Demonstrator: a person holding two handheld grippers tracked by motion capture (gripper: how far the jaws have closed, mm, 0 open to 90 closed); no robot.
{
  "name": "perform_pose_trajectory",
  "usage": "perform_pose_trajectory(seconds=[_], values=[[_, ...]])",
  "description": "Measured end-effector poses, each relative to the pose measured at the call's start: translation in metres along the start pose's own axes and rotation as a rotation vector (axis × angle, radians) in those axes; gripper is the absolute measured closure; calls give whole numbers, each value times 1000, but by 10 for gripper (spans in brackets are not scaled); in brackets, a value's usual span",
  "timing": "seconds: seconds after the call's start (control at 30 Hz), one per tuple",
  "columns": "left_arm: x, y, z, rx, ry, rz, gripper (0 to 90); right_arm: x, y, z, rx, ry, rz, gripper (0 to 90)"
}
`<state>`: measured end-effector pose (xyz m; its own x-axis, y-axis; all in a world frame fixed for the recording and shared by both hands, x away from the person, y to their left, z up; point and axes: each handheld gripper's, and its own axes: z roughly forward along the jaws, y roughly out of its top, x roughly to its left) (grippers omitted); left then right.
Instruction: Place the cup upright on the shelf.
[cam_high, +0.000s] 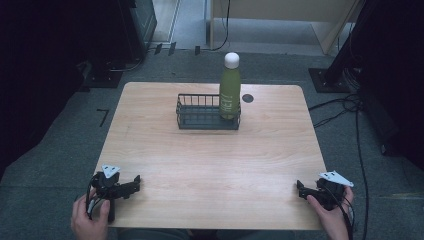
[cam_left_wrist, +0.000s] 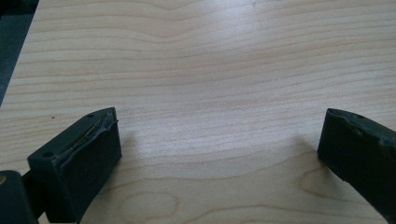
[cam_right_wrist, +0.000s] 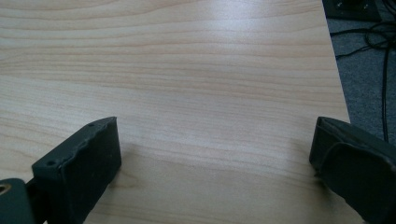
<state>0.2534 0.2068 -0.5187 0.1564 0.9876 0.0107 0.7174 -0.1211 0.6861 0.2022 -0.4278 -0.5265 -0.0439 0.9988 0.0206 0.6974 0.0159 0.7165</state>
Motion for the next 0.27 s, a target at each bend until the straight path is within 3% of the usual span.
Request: perform_pose_trajectory(seconds=[0.27], values=[[0,0,0,0,0,-1,0,2,-1,-1,0,16,-10,22]])
